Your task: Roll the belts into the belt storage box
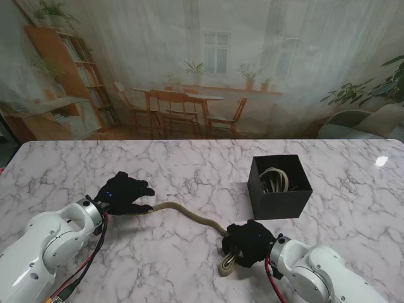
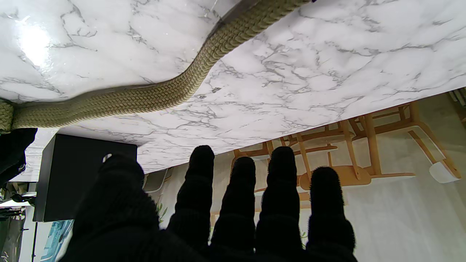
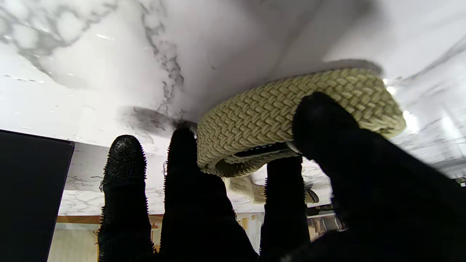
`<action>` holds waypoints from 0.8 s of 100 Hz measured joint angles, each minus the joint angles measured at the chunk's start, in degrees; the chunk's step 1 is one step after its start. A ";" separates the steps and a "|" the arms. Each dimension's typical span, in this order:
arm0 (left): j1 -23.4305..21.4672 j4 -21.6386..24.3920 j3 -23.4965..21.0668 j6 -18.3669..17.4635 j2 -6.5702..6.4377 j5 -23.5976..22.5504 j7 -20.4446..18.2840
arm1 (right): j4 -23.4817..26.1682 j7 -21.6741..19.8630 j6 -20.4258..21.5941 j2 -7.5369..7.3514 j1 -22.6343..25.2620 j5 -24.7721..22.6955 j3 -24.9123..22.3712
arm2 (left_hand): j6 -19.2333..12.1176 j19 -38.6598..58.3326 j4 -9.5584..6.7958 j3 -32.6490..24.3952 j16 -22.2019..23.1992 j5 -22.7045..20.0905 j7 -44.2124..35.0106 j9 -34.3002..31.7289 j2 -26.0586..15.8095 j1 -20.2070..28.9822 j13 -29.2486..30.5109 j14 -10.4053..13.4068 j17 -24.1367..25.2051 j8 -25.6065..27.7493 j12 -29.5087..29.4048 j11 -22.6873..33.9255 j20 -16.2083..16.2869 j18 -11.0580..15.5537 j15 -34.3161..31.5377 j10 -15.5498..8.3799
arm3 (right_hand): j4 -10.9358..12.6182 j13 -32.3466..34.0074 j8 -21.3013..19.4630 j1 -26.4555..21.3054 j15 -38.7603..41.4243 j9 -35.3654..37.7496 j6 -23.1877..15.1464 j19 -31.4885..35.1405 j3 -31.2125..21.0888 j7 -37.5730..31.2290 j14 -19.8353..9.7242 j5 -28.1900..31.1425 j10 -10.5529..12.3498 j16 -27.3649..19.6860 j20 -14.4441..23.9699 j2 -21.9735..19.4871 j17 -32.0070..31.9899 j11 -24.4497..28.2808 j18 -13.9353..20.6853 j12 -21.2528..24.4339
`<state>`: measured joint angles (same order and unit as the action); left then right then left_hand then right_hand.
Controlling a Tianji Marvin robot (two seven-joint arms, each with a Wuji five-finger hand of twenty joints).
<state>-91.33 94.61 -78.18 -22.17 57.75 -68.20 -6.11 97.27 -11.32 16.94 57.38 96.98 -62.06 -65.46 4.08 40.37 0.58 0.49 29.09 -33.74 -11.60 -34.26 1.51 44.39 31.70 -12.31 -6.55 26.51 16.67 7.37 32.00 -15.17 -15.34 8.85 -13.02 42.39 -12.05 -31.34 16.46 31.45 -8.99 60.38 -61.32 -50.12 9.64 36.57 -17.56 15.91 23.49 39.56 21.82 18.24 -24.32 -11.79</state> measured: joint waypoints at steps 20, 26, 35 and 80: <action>0.00 -0.03 0.00 -0.04 0.00 -0.02 0.00 | -1.33 4.38 -1.48 0.41 0.03 -0.40 0.42 | 0.00 0.00 0.00 0.00 0.00 0.00 0.00 0.00 0.00 0.00 0.00 0.00 0.09 0.00 0.00 0.00 0.00 0.00 0.00 0.00 | -1.49 7.23 1.26 1.57 6.29 10.43 2.46 2.77 2.25 -6.25 -0.44 0.04 1.64 5.91 -0.10 -0.02 2.07 6.93 0.00 -4.86; 0.00 -0.03 0.00 -0.04 0.00 -0.02 0.00 | -1.51 4.80 -1.84 0.52 0.03 -0.43 0.45 | 0.00 0.00 0.00 0.00 0.00 0.00 0.00 0.00 0.00 0.00 0.00 0.00 0.09 0.00 0.00 0.00 0.00 0.00 0.00 0.00 | -1.70 9.62 1.50 2.20 9.26 12.78 2.99 3.42 3.29 -8.77 -0.77 0.04 1.77 8.05 -0.11 -0.04 2.22 10.98 0.01 -7.81; -0.01 -0.03 0.00 -0.04 -0.01 -0.02 0.00 | -2.13 6.31 -2.44 0.66 0.03 -0.43 0.71 | 0.00 0.00 0.00 0.00 0.00 0.00 0.00 0.00 0.00 0.00 0.00 0.00 0.10 0.00 0.00 0.00 0.00 0.00 0.00 0.00 | -1.92 10.93 1.57 3.06 13.17 14.77 3.00 4.11 5.01 -11.54 -1.49 0.04 1.78 10.80 0.63 -0.08 2.68 14.61 0.02 -11.12; -0.06 -0.04 -0.05 -0.06 -0.01 -0.11 -0.01 | -2.79 8.22 -1.51 0.77 0.13 -1.66 0.72 | 0.00 -0.02 0.00 0.00 0.00 0.00 0.00 0.00 0.00 0.00 0.00 0.00 0.15 0.00 0.00 0.00 0.00 0.00 0.00 0.00 | -1.96 -5.51 1.58 5.07 -2.14 -5.50 9.16 -3.25 -0.49 -14.46 -0.08 4.63 6.30 -1.57 -1.95 3.41 -6.03 1.24 -1.37 -0.69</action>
<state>-91.39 94.57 -78.23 -22.23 57.73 -68.31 -6.12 94.48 -3.10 15.43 58.15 97.11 -63.72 -64.74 4.08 40.35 0.58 0.49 29.09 -33.74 -11.60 -34.26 1.51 44.39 31.70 -12.31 -6.40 26.51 16.67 7.37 31.99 -15.17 -15.34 8.85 -14.98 36.87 -10.47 -26.27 14.32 25.94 0.17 57.13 -61.82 -64.57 9.56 41.20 -11.26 14.34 21.54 42.98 15.80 19.48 -25.69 -12.48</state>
